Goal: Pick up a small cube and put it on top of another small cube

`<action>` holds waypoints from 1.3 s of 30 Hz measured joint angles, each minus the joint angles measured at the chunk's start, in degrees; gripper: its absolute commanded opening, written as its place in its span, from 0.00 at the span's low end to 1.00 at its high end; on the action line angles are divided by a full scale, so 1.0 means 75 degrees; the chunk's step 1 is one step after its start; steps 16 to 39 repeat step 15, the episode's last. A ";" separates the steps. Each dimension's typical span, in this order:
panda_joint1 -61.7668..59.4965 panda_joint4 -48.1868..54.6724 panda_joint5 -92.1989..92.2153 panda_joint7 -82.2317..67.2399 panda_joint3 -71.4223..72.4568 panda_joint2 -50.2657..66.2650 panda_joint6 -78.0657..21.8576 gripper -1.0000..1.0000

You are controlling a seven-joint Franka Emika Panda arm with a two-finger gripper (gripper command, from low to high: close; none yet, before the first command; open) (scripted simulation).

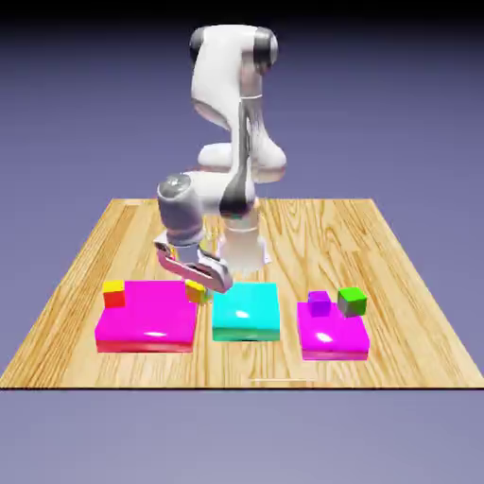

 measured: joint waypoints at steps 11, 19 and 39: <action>-0.1824 0.0699 0.0303 -0.0184 -0.1014 0.0800 0.0140 0.00; -0.1774 0.0570 0.0453 -0.0295 -0.0961 0.1077 0.0515 1.00; -0.1774 0.0570 0.0453 -0.0295 -0.0961 0.1077 0.0515 1.00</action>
